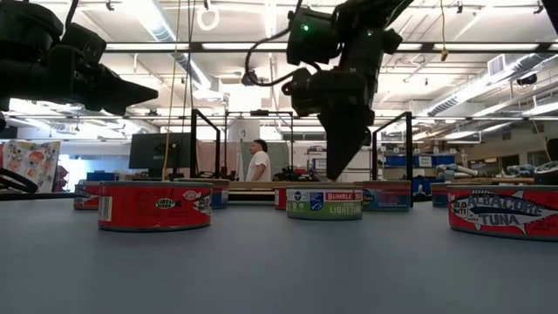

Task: Stack canned seafood by type on shelf
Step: Put the green tuna can on the shelf

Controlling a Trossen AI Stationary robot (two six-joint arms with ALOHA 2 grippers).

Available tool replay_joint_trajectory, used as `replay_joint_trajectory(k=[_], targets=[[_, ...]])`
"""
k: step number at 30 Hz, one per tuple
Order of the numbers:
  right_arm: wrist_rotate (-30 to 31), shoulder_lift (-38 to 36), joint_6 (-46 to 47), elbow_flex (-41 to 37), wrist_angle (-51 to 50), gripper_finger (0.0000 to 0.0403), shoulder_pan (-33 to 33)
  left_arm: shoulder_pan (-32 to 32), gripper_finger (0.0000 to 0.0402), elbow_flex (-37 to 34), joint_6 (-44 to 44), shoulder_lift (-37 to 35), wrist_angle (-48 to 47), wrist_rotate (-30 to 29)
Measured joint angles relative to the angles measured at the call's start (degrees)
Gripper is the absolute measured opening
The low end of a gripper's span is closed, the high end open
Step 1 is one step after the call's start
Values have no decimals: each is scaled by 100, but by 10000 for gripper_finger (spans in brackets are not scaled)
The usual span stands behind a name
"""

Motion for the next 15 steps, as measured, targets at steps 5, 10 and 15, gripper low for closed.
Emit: replay_joint_trajectory(k=[5, 10, 15], targets=[[-291, 51, -15, -213, 161, 25, -93, 0, 5, -1, 19, 0, -19, -31], [-351, 72, 39, -328, 219, 38, -114, 0, 5, -2, 26, 2, -17, -31], [-353, 36, 249, -330, 176, 66, -132, 0, 5, -2, 31, 7, 0, -28]])
